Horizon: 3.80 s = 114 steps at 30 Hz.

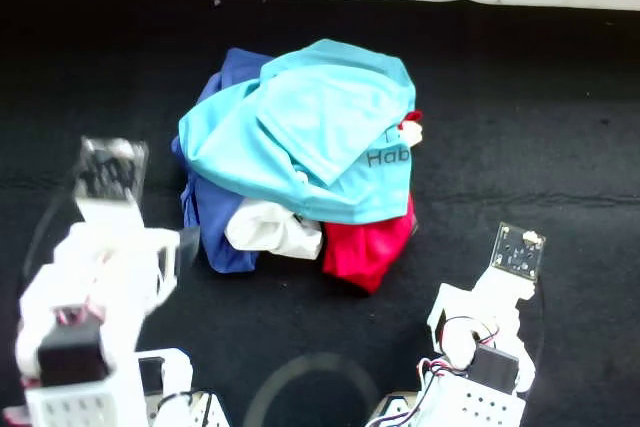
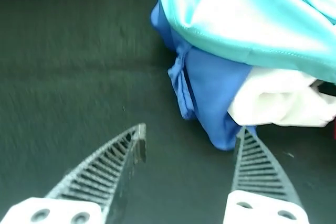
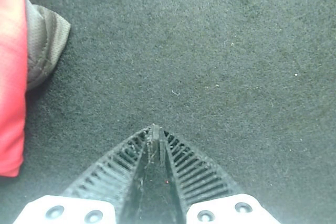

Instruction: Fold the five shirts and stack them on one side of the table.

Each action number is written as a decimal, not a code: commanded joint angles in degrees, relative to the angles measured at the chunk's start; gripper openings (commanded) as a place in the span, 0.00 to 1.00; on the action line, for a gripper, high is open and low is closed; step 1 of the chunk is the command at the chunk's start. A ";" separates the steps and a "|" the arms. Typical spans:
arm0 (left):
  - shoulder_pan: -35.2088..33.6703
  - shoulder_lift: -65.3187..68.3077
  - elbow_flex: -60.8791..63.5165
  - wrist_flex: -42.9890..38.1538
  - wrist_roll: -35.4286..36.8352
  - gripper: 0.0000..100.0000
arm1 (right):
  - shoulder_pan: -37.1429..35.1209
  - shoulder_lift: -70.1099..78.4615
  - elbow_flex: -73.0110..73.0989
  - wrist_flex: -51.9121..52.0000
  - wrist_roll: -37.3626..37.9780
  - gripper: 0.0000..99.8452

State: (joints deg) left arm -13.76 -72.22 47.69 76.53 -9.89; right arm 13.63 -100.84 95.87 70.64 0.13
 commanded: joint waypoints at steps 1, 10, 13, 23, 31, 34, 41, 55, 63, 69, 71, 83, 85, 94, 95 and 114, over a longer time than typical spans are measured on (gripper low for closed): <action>2.68 17.45 -14.02 1.85 8.09 0.27 | -0.13 0.57 6.90 -1.10 -0.18 0.01; 18.07 43.12 -28.26 1.93 18.37 0.27 | -0.13 0.57 6.90 -1.10 -0.18 0.01; 18.95 48.57 -30.37 -1.23 20.57 0.27 | -0.13 0.57 6.90 -1.10 -0.18 0.01; 19.74 69.76 -38.73 -7.91 25.32 0.32 | -0.13 0.57 6.90 -1.10 -0.18 0.01; 22.99 91.91 -46.55 -7.47 24.88 0.32 | -0.13 0.57 6.90 -1.10 -0.18 0.01; 21.67 97.63 -48.22 -5.98 22.15 0.31 | -0.13 0.57 6.90 -1.10 -0.18 0.01; 14.02 103.08 -52.35 2.37 15.91 0.04 | -0.13 0.57 6.90 -1.10 -0.18 0.01; -21.58 102.99 -82.59 19.87 15.65 0.01 | -0.13 0.57 6.90 -1.10 -0.18 0.01; -39.43 103.08 -103.78 22.95 15.65 0.01 | -0.31 0.57 6.90 -1.10 -0.18 0.01; -44.88 103.08 -111.16 23.21 15.65 0.01 | -0.31 0.57 6.90 -1.10 -0.18 0.01; -44.79 103.34 -110.29 23.21 15.65 0.01 | -0.31 0.57 6.90 -1.10 -0.18 0.01; -40.40 102.64 -93.67 24.53 6.15 0.12 | -1.80 0.57 6.81 -1.45 -0.18 0.01; -40.48 100.62 -93.76 24.53 5.98 0.18 | -1.98 0.57 6.90 -1.71 -0.35 0.01; -35.65 83.21 -93.67 24.53 6.07 0.22 | -2.07 0.57 6.81 -11.38 9.85 0.01; -35.03 81.54 -93.67 24.53 6.07 0.22 | -2.07 0.57 6.81 -12.53 14.33 0.01; 6.20 59.56 -41.71 24.26 6.15 0.21 | -1.80 0.57 -4.88 -14.64 26.29 0.33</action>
State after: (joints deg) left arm -11.91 -10.07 3.12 100.70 -3.56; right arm 12.31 -100.57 95.43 56.92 32.22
